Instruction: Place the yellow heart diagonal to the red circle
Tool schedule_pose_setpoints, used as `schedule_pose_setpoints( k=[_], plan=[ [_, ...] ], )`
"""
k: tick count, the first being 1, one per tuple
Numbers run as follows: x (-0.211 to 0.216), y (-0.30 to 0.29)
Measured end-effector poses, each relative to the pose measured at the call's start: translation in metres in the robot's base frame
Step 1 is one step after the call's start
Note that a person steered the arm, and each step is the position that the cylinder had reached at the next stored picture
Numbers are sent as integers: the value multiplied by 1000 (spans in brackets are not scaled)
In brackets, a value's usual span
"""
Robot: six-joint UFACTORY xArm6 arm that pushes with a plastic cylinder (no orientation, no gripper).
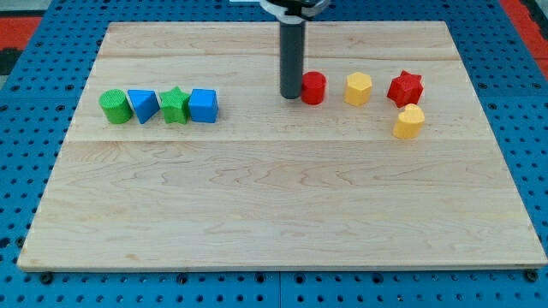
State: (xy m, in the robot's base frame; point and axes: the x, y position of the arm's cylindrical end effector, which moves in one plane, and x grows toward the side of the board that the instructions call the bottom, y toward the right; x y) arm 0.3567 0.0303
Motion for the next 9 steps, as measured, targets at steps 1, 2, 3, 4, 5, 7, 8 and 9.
schedule_pose_setpoints(
  k=[1,2,3,4,5,7,8,9],
  plan=[
    [51,-7],
    [147,22],
    [168,161],
    [119,248],
    [70,266],
    [72,141],
    [63,184],
    [55,145]
  ],
)
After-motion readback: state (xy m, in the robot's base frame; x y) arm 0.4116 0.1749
